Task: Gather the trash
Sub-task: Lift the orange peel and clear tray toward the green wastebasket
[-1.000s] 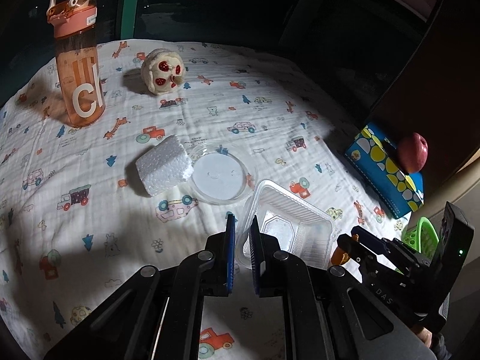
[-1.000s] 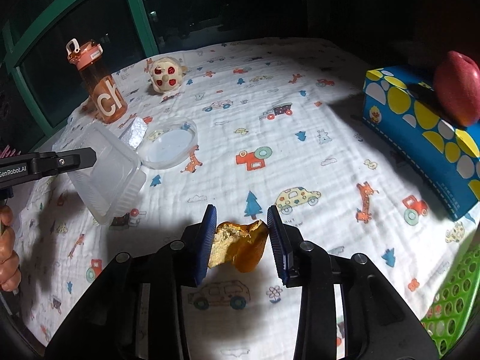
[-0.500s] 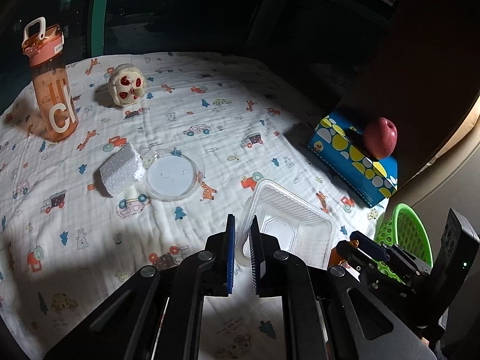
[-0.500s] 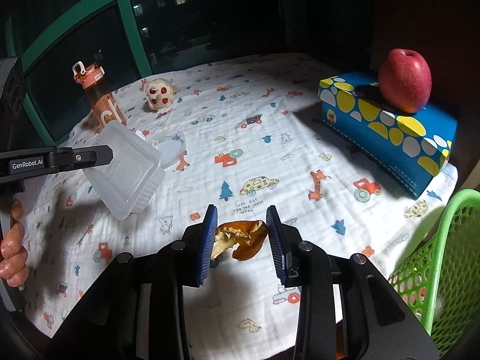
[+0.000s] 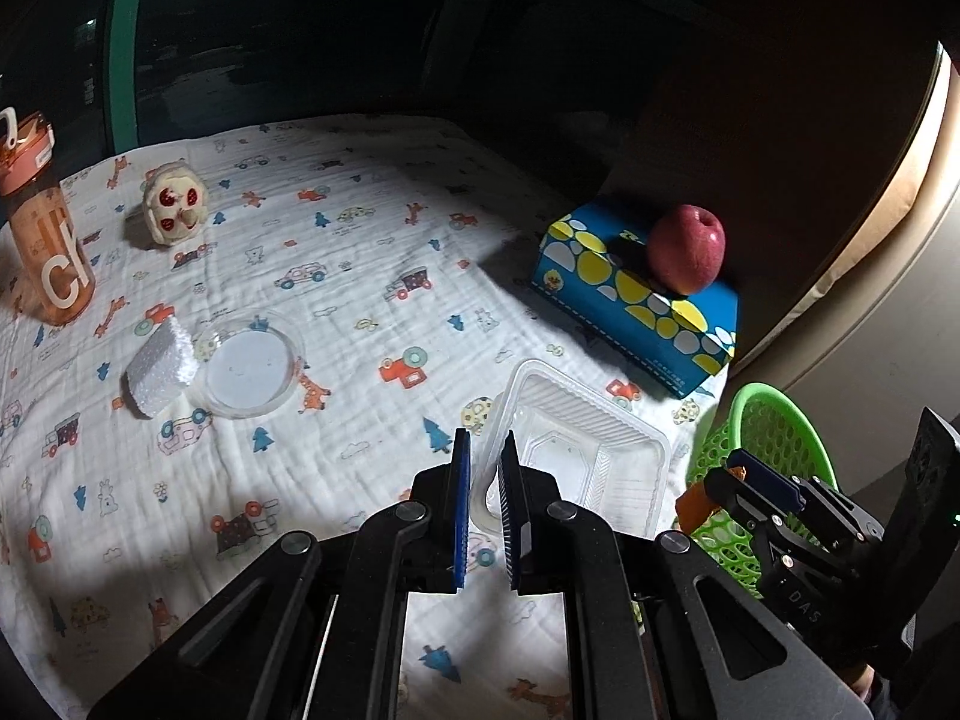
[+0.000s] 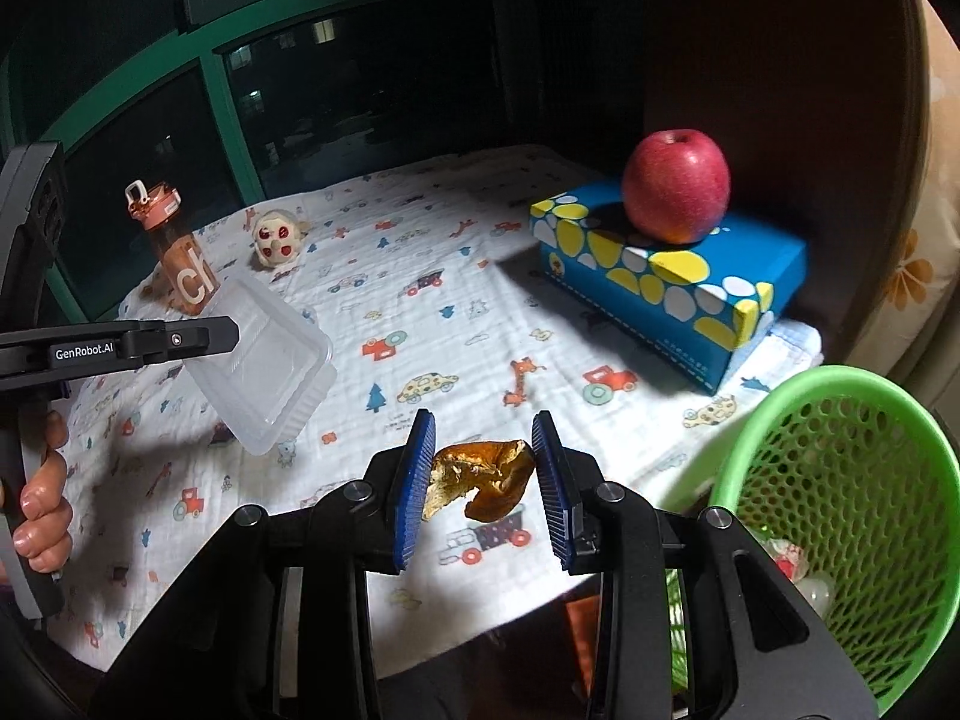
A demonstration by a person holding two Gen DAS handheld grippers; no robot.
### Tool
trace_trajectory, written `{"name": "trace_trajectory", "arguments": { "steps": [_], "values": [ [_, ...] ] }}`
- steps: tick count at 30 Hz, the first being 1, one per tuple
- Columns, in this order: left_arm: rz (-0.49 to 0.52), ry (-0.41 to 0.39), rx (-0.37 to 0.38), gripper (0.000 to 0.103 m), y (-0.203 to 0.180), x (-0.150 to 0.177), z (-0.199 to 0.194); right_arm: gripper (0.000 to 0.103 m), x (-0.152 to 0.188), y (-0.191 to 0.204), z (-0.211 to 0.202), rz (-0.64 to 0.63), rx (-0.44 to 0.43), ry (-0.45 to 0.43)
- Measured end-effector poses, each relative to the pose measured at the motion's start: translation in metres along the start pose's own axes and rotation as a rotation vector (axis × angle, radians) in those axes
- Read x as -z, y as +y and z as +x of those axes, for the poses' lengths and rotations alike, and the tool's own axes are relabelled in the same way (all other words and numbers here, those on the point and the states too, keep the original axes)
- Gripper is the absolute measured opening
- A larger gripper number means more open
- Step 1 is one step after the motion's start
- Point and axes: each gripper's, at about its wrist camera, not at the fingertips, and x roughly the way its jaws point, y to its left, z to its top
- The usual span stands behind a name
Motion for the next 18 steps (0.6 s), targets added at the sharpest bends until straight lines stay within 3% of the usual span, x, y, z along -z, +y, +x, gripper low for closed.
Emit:
{"name": "trace_trajectory", "arguments": {
  "steps": [18],
  "values": [
    [0.174, 0.066, 0.135, 0.009, -0.134, -0.002, 0.042, 0.034, 0.028, -0.107, -0.061, 0.128, 0.202, -0.035]
  ]
}}
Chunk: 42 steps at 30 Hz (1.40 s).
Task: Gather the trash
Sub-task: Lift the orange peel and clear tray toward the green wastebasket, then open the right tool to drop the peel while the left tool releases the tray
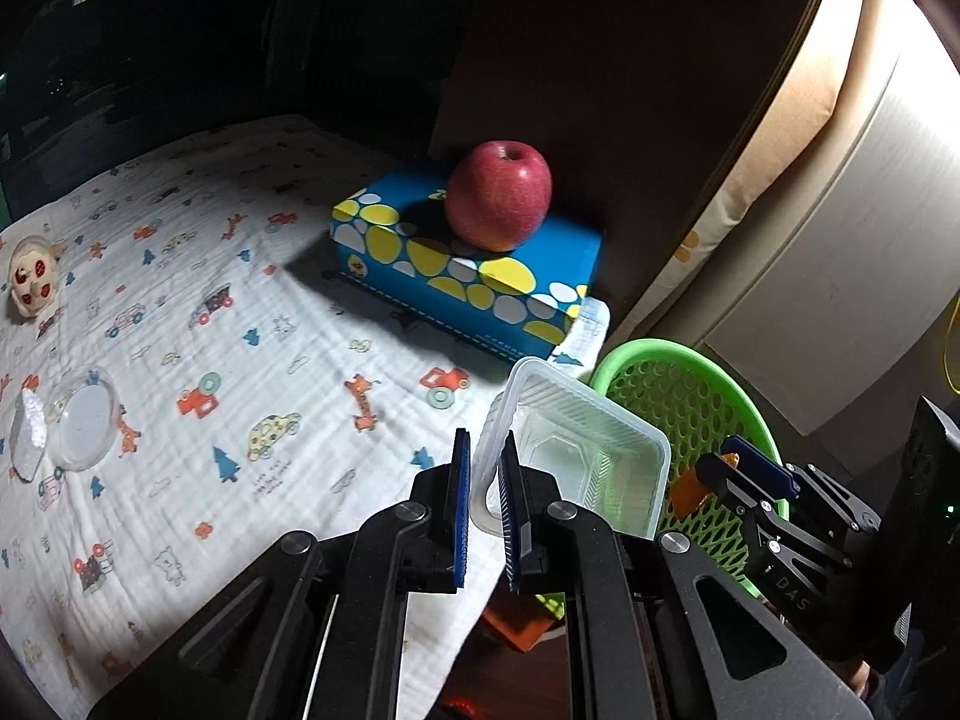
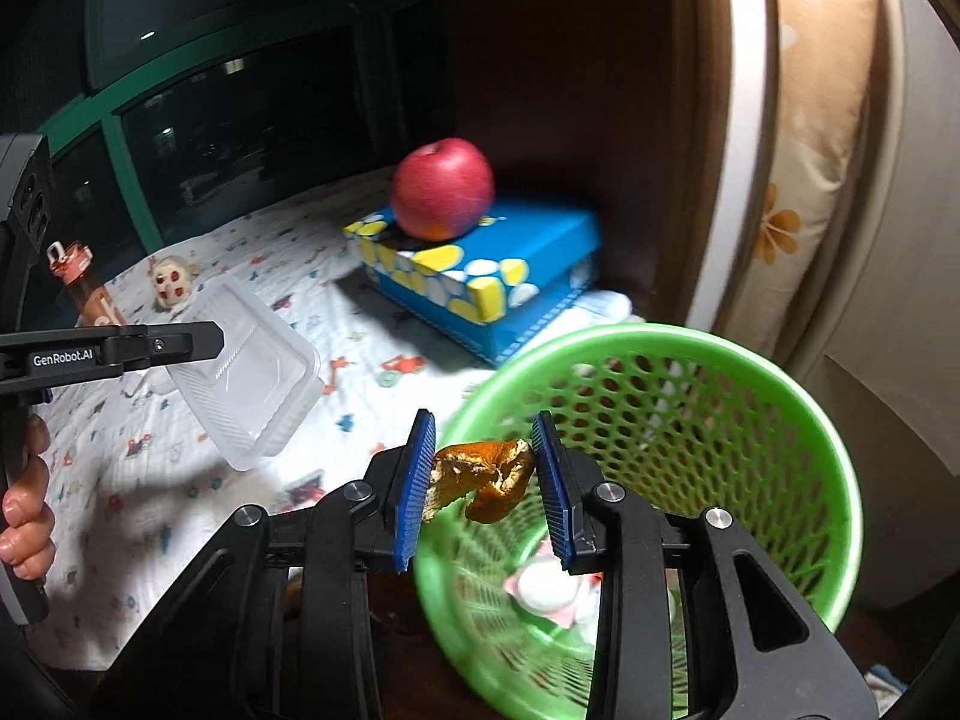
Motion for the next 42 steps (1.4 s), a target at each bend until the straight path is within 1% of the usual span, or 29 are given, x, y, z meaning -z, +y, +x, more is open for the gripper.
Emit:
{"name": "trace_trajectory", "arguments": {
  "steps": [5, 9, 14, 20, 22, 24, 35, 37, 38, 39, 40, 41, 42],
  "values": [
    [0.047, 0.020, 0.020, 0.009, -0.031, -0.005, 0.016, 0.034, 0.008, -0.031, -0.004, 0.040, 0.053, 0.014],
    [0.077, 0.036, 0.025, 0.009, -0.046, -0.006, 0.026, 0.034, 0.014, -0.054, -0.008, 0.076, 0.086, 0.022],
    [0.103, 0.059, 0.033, 0.009, -0.062, -0.006, 0.038, 0.035, 0.021, -0.071, -0.012, 0.107, 0.118, 0.025],
    [0.136, 0.083, 0.037, 0.009, -0.080, -0.002, 0.051, 0.036, 0.027, -0.085, -0.016, 0.137, 0.131, 0.029],
    [0.149, 0.088, 0.038, 0.009, -0.087, -0.001, 0.055, 0.041, 0.028, -0.089, -0.018, 0.144, 0.134, 0.025],
    [0.162, 0.093, 0.039, 0.009, -0.094, 0.000, 0.059, 0.044, 0.030, -0.093, -0.020, 0.150, 0.142, 0.020],
    [0.203, 0.133, 0.047, 0.009, -0.123, 0.006, 0.080, 0.051, 0.035, -0.104, -0.039, 0.173, 0.140, -0.010],
    [0.210, 0.137, 0.055, 0.012, -0.126, 0.008, 0.082, 0.052, 0.035, -0.104, -0.041, 0.176, 0.136, -0.016],
    [0.209, 0.140, 0.056, 0.016, -0.127, 0.009, 0.082, 0.052, 0.036, -0.104, -0.043, 0.177, 0.135, -0.018],
    [0.205, 0.144, 0.061, 0.023, -0.127, 0.010, 0.082, 0.053, 0.036, -0.103, -0.043, 0.177, 0.135, -0.020],
    [0.201, 0.144, 0.061, 0.028, -0.126, 0.010, 0.082, 0.055, 0.036, -0.103, -0.045, 0.176, 0.134, -0.021],
    [0.197, 0.140, 0.058, 0.036, -0.125, 0.011, 0.080, 0.055, 0.036, -0.102, -0.045, 0.175, 0.134, -0.022],
    [0.195, 0.135, 0.055, 0.041, -0.124, 0.012, 0.079, 0.056, 0.036, -0.101, -0.045, 0.173, 0.134, -0.022]
  ]
}}
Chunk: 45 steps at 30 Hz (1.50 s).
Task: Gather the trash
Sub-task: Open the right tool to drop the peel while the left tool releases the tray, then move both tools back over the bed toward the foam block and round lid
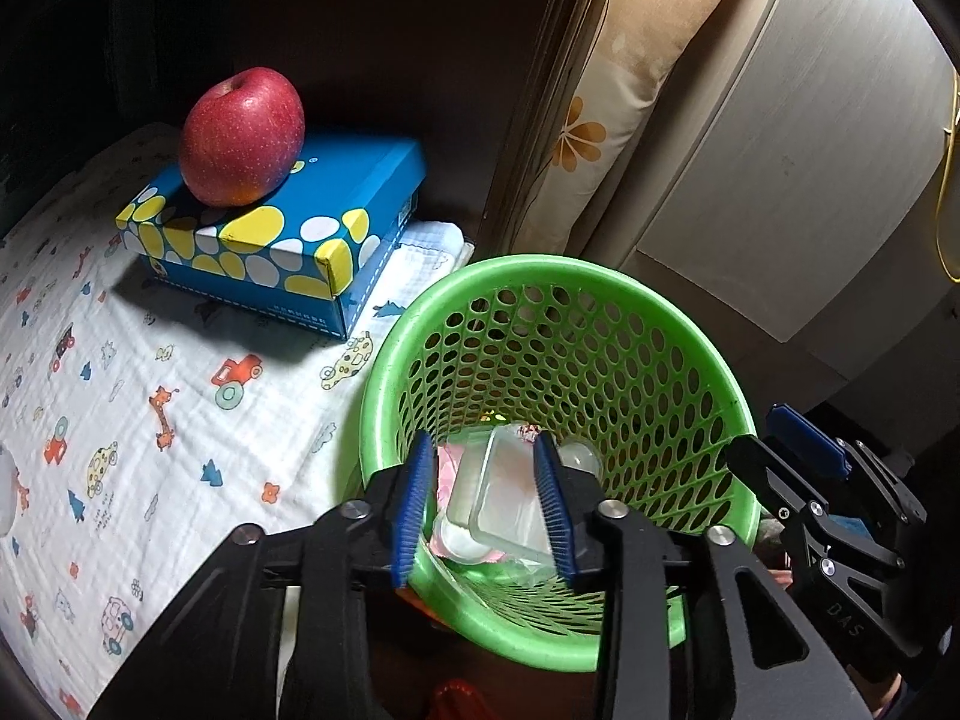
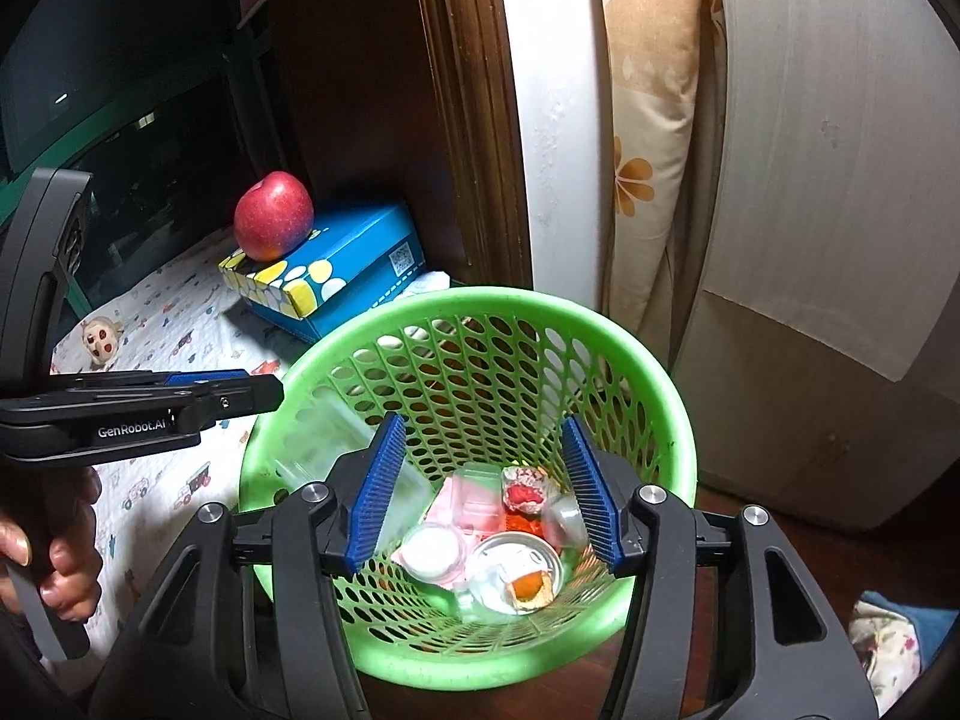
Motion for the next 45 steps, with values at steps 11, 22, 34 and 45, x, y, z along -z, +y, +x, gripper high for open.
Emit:
{"name": "trace_trajectory", "arguments": {
  "steps": [11, 22, 34, 45],
  "values": [
    [-0.085, -0.060, -0.071, 0.056, 0.046, 0.015, -0.040, 0.063, 0.000, 0.021, -0.003, -0.021, -0.031, -0.004],
    [-0.201, -0.111, -0.207, 0.059, 0.129, 0.041, -0.088, 0.072, -0.014, 0.082, 0.011, -0.094, -0.122, -0.007],
    [-0.387, -0.135, -0.391, 0.066, 0.250, 0.081, -0.134, 0.076, -0.023, 0.171, 0.034, -0.206, -0.240, 0.023],
    [-0.525, -0.103, -0.514, 0.079, 0.367, 0.116, -0.151, 0.081, -0.021, 0.240, 0.053, -0.285, -0.321, 0.055]
  ]
}}
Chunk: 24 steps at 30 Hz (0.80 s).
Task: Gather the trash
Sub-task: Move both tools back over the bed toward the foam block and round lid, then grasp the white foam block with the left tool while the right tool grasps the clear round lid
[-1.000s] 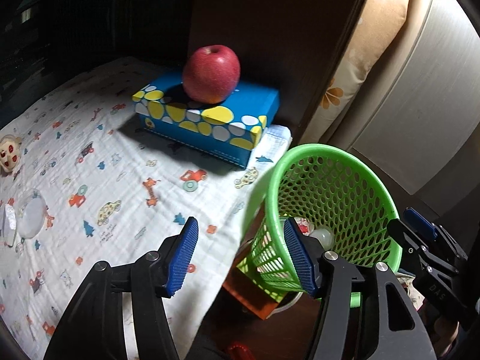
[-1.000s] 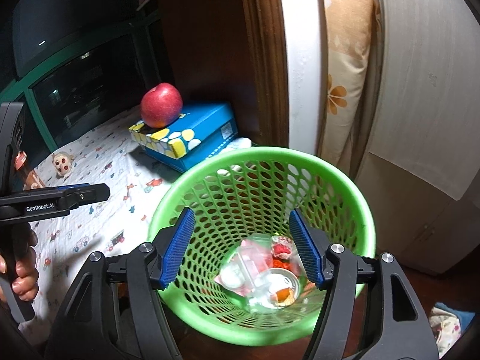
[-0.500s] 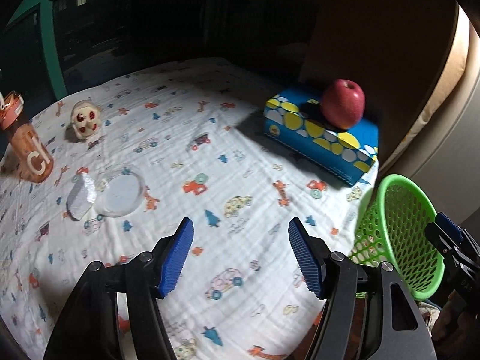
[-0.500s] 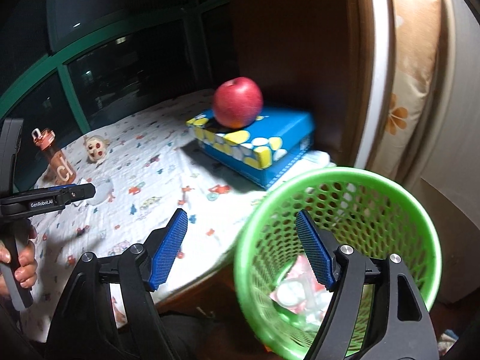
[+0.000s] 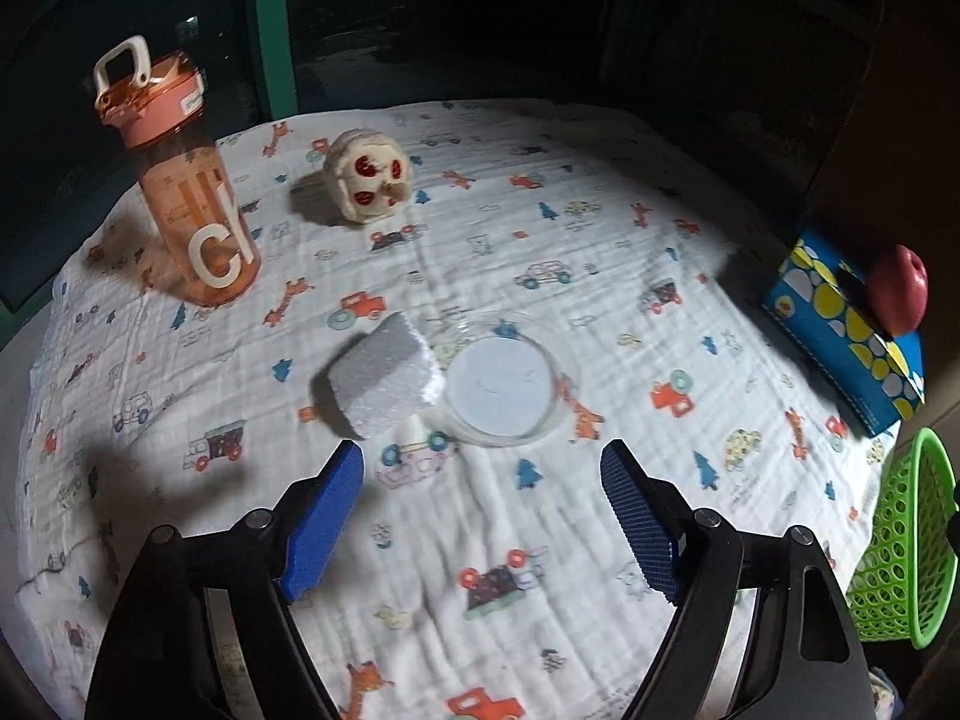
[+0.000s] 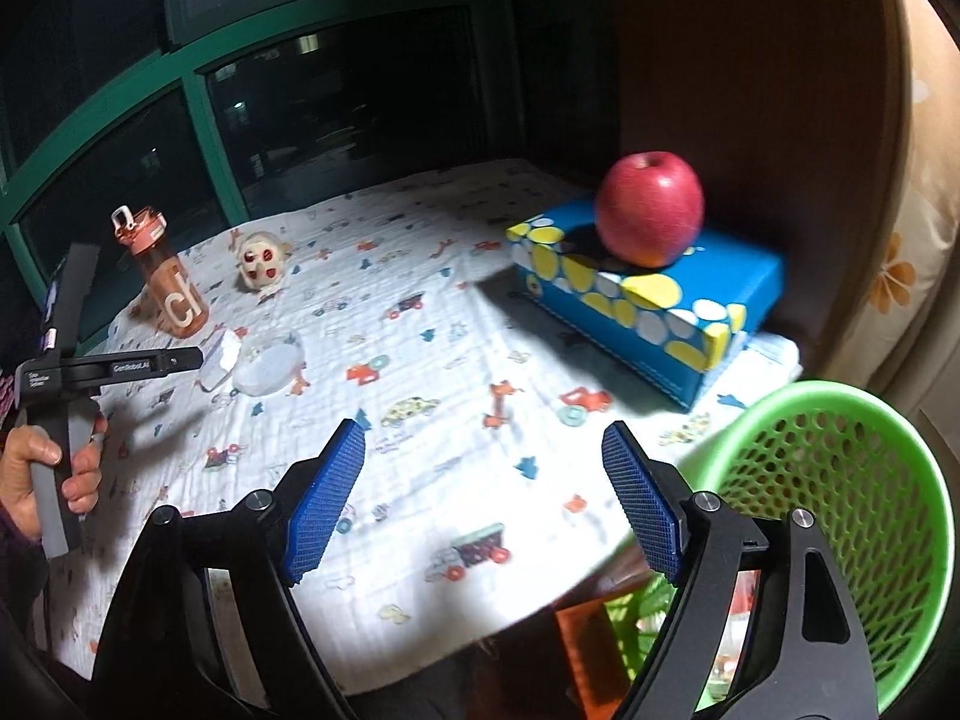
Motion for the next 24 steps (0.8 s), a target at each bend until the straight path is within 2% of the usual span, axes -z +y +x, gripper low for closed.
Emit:
{"name": "trace_trajectory", "arguments": {
  "steps": [5, 7, 18, 24],
  "values": [
    [-0.113, 0.042, 0.016, 0.079, 0.037, -0.011, 0.022, 0.082, -0.007, 0.021, 0.021, -0.020, -0.034, 0.023],
    [-0.145, 0.049, 0.020, 0.082, 0.048, -0.016, 0.030, 0.082, -0.009, 0.029, 0.030, -0.027, -0.048, 0.034],
    [-0.310, 0.117, 0.065, 0.084, 0.074, -0.036, 0.080, 0.083, -0.019, 0.061, 0.072, -0.065, -0.102, 0.083],
    [-0.349, 0.146, 0.074, 0.084, 0.077, -0.039, 0.098, 0.084, -0.020, 0.070, 0.093, -0.081, -0.115, 0.113]
  ]
}}
